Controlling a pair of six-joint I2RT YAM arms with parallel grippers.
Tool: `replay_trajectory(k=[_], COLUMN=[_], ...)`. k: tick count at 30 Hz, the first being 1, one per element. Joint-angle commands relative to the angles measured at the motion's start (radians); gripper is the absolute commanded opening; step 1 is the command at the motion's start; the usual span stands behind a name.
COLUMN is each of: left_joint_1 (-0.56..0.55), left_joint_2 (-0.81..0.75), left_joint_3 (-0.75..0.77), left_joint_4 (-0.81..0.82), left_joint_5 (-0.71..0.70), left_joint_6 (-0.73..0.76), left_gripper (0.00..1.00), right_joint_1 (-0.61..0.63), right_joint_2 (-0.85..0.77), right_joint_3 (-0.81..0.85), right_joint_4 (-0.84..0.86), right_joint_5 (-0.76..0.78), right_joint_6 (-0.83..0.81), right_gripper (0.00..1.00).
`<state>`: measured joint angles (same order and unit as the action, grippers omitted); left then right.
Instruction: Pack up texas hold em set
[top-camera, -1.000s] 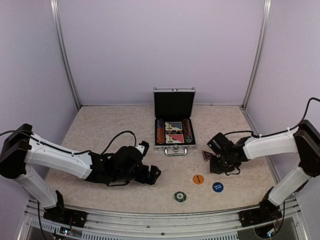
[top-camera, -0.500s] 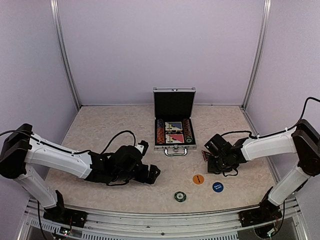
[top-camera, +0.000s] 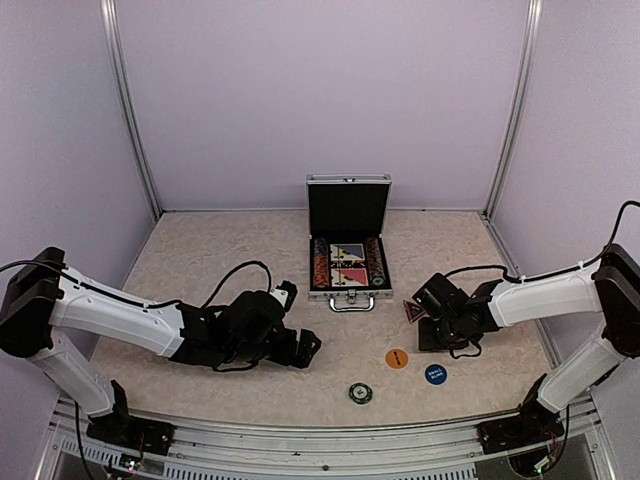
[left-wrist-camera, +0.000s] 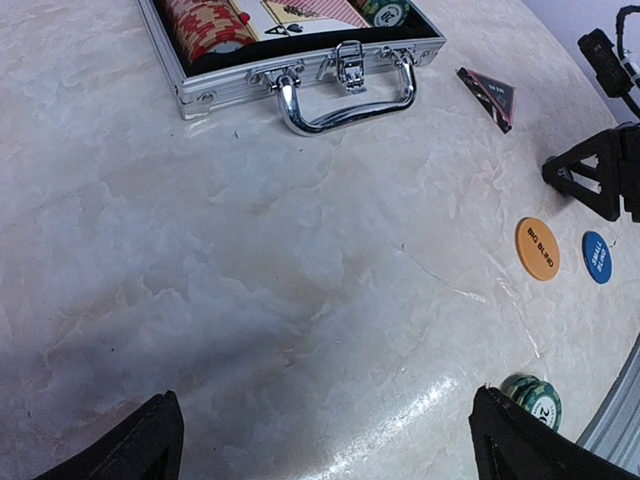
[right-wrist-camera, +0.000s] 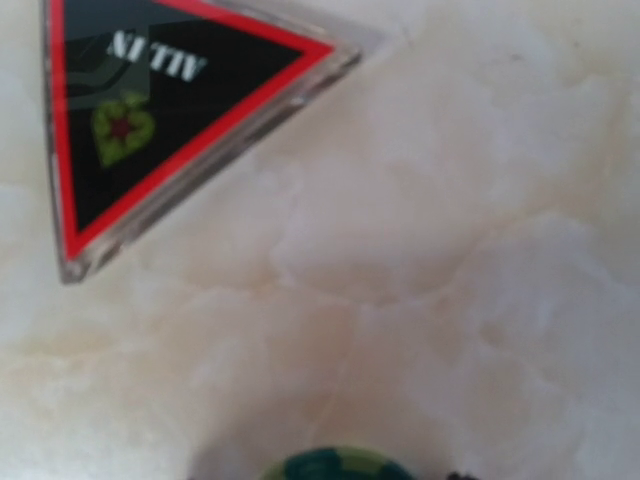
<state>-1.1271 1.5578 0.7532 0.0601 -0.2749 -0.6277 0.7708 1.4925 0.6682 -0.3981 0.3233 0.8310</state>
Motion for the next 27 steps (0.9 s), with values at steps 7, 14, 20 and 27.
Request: replay_trajectory(k=[7, 14, 20, 27], left_joint_1=[0.007, 0.008, 0.008, 0.008], left_joint_2=[0.004, -0.001, 0.003, -0.002], left_joint_3=[-0.012, -0.018, -0.013, -0.016], left_joint_4=[0.012, 0.015, 0.015, 0.012], left_joint_5=[-0.002, -0.003, 0.000, -0.002], left_joint_6=[0.005, 0.005, 0.006, 0.004], left_gripper=[0.99, 0.99, 0.99, 0.99], right_joint_1=[0.023, 0.029, 0.060, 0.111], right_joint_2=[0.061, 0.028, 0.010, -0.012], right_joint_3=[-0.039, -0.033, 0.030, 0.148], right_joint_4=[-0.123, -0.142, -0.196, -0.280], right_joint_5=[-0.070, -0.070, -0.044, 0.001], right_joint_6=[0.003, 0.007, 0.014, 0.013], right_gripper=[0.46, 0.40, 0.39, 0.39])
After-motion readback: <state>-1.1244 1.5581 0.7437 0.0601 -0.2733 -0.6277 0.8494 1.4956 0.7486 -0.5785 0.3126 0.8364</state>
